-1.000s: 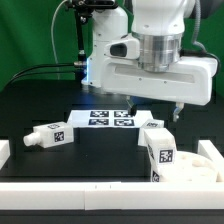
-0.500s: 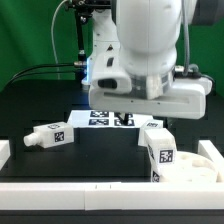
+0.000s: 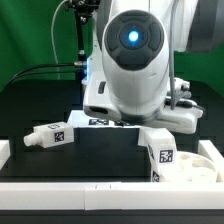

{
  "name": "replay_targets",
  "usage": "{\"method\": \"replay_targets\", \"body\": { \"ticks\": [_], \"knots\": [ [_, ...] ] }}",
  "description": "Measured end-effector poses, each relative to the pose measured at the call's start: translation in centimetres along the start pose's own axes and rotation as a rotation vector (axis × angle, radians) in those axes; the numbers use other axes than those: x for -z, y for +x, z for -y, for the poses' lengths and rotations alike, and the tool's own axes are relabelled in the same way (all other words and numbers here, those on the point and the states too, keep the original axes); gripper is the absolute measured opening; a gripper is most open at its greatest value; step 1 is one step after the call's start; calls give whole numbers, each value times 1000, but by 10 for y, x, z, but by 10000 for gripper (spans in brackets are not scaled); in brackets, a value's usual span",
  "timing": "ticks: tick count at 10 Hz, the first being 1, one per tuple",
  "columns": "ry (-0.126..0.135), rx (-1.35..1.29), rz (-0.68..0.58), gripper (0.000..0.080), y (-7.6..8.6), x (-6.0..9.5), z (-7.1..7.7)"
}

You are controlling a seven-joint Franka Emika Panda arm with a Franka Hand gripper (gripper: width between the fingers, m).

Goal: Assemble stool

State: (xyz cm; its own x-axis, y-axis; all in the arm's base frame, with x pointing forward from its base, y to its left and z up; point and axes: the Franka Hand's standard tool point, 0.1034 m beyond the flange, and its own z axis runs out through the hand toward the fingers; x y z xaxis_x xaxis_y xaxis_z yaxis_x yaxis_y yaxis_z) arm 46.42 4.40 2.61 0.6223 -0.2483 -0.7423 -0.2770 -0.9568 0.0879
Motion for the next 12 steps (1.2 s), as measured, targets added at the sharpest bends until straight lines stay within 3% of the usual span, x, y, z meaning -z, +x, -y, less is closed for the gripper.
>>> {"method": "replay_targets", "body": {
  "ticks": [4,5,7,12],
  "knots": [
    [5,-19,7,649,-2,-4,2],
    [18,-69,13,649,-3,-14,5],
    [88,-138,53,649,-5,-19,11],
    [90,-146,60,621,-5,-17,6]
  ]
}}
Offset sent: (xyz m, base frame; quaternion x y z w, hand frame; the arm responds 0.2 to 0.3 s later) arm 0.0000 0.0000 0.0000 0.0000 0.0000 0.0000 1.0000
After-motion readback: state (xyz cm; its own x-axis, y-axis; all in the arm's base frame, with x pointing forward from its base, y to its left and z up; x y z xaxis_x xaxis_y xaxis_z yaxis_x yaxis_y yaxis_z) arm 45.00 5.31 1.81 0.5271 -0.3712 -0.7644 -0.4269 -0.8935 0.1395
